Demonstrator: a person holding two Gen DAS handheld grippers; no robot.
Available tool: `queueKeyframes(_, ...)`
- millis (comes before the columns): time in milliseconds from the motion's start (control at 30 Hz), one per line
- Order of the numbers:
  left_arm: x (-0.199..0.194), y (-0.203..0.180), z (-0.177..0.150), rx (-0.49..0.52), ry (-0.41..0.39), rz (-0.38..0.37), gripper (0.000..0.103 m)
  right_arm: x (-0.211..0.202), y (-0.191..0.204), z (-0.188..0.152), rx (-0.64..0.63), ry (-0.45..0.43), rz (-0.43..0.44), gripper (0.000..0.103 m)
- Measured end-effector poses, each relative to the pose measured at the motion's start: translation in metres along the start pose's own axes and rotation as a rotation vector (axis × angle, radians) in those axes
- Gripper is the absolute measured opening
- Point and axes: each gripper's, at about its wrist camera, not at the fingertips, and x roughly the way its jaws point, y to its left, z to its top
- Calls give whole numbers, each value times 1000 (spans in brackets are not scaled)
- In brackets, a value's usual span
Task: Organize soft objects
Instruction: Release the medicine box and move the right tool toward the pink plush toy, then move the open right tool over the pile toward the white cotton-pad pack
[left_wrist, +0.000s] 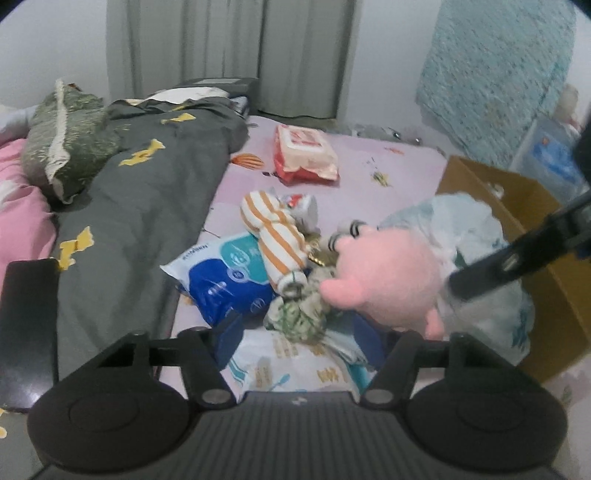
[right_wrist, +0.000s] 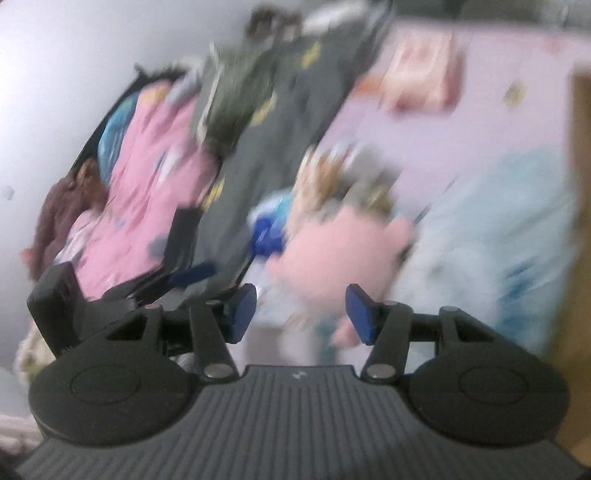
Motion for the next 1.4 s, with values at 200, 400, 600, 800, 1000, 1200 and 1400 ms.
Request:
queueKeyframes(200,9,14,-4,-35,20,-6,50,61,11,-10,53,138,-19,53)
queueKeyframes(400,3,31,-6,-32,-45,-17,51,77,14,-2,68,88,-34,49)
queueKeyframes(600,1,39,-3,-37,-78,-41,54,67,17,19,26,-13,-63,48)
queueKeyframes(800,3,36,0,-30,-69,-66,54,58,18,51,-22,-141,-130,49)
queueKeyframes(1000,12,26,3,-8,-51,-125,53,73,-9,84,37,-233,-173,47)
queueKeyframes(1200,21,19,3,10,-25,-149,49,62,-31,103,98,-369,-249,49)
queueKeyframes(1400,23,9,9,47,-38,-164,49,44,-53,98,165,-401,-212,49)
